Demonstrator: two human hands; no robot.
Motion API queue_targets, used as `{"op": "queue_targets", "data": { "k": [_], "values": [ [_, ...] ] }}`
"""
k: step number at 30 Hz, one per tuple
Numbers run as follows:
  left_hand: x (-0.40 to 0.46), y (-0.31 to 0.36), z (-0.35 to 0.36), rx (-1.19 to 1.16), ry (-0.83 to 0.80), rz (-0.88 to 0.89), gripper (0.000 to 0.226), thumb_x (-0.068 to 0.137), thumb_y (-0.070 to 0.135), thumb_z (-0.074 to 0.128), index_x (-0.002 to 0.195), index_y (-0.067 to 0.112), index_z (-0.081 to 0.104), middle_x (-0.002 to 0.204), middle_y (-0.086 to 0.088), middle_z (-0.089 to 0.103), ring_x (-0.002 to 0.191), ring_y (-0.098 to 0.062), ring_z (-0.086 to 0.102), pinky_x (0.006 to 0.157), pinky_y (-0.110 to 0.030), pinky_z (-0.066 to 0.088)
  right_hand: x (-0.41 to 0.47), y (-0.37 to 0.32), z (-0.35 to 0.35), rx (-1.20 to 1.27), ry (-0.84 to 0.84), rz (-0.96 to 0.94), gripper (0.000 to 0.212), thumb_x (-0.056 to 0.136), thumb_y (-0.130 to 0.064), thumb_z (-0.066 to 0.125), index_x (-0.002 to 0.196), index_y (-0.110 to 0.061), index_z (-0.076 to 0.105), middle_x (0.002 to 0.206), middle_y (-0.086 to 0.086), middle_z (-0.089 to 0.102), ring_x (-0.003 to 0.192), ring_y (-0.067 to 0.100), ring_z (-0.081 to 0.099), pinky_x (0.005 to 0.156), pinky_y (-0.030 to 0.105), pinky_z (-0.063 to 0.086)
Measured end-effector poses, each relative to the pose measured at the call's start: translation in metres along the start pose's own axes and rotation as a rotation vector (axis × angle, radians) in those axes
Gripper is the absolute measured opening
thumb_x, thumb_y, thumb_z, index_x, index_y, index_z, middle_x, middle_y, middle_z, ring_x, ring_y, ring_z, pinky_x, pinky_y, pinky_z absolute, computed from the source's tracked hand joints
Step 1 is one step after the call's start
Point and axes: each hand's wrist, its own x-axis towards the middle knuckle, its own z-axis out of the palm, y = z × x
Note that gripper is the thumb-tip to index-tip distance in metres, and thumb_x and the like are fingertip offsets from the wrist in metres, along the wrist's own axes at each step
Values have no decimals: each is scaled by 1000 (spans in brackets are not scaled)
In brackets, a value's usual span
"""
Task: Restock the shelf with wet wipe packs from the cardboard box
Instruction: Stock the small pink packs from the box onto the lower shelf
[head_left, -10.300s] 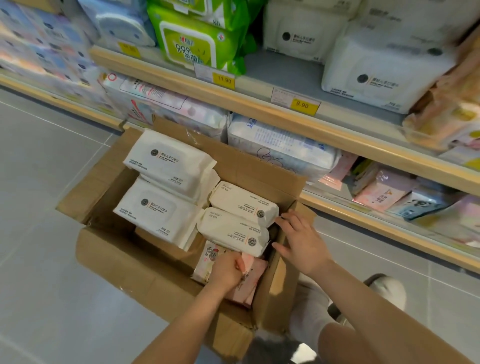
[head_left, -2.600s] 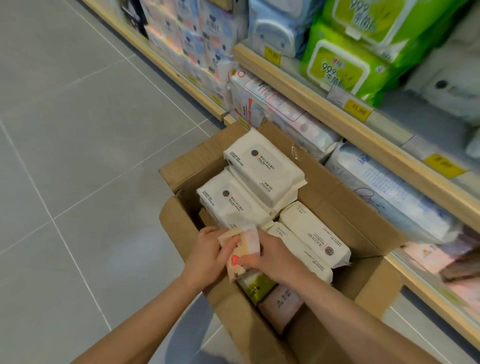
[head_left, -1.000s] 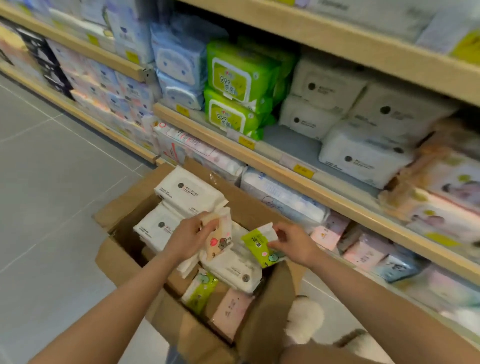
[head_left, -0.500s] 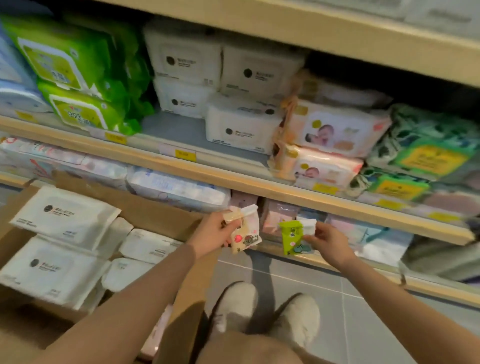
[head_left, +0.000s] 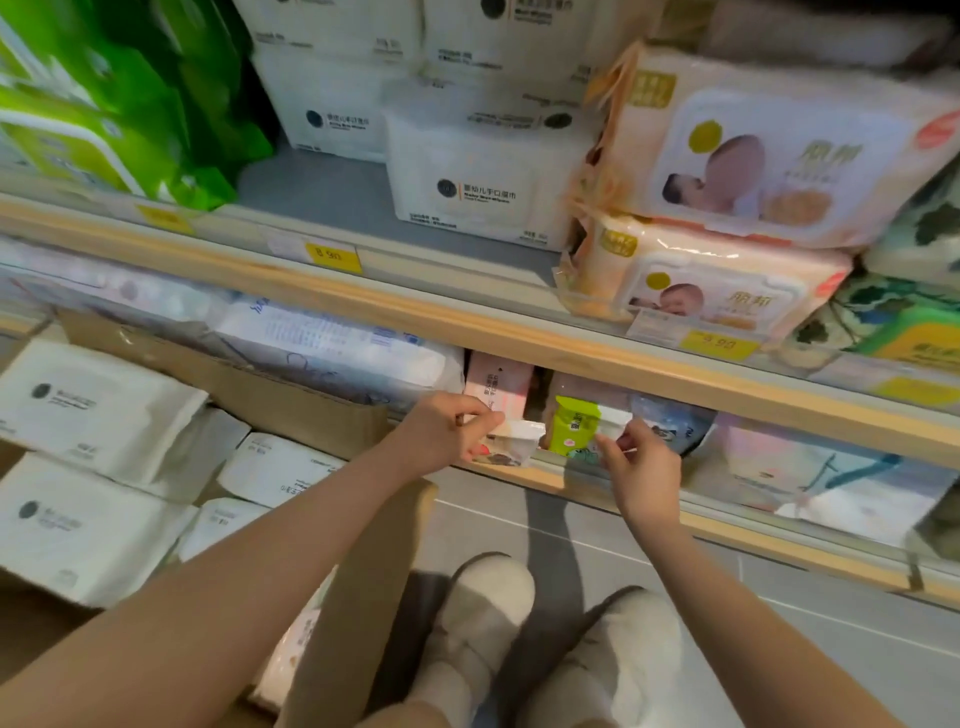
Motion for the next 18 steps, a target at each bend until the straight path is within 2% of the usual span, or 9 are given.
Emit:
{"op": "queue_targets", "data": {
  "k": [3,7,8,10,11,12,15,18],
  "values": [
    [3,-3,6,29,-24,-25,27,94,29,55,109,8,65,68,0,64,58,-4,67,57,-16,54,-2,-3,5,-37,25,20,24,88,-21,64,76,-4,54,70,10,61,68,27,57,60,28,33],
    [1,4,11,18,-1,1,31,95,31,52,113,8,63,65,-5,65,58,-8,68,56,-19,55,-4,-6,-2,-47,-28,30,19,86,-19,67,78,-5,58,73,9,67,75,25,64,61,25,34],
    [0,9,12,36,-12,3,31,96,32,51,113,10,62,66,-6,66,57,-7,67,55,-19,55,-8,-6,-6,-27,-44,38,15,86,-19,67,86,-5,61,75,8,69,81,24,66,64,24,37],
    [-3,16,16,70,-44,-1,32,96,36,49,116,14,60,67,-2,65,57,-7,68,56,-20,54,-20,-5,-17,33,-46,83,34,87,-20,66,117,-6,60,86,5,72,90,22,67,79,28,48],
    [-4,20,19,80,-58,9,33,96,38,48,117,15,59,68,0,65,59,-8,69,58,-21,54,-27,-4,-24,78,-57,86,41,87,-20,65,125,-9,55,86,1,70,87,21,67,82,35,52],
    [-6,25,23,90,-68,29,34,96,39,47,117,15,60,69,2,65,61,-9,69,61,-24,55,-35,-4,-31,123,-88,66,41,87,-20,64,126,-12,55,84,-3,67,81,20,66,79,38,55],
    [-12,40,43,122,-106,124,34,96,41,46,108,13,62,66,5,65,61,-7,69,63,-25,55,-53,-4,-47,139,-254,-12,31,82,-19,70,111,-25,58,78,2,61,61,15,59,59,29,49],
    [-15,55,69,122,-181,211,25,96,38,47,104,20,61,64,7,64,56,-3,66,60,-22,54,-60,2,-57,84,-228,-33,10,86,-20,67,86,-11,62,57,0,56,45,6,50,49,23,40]
  ]
}}
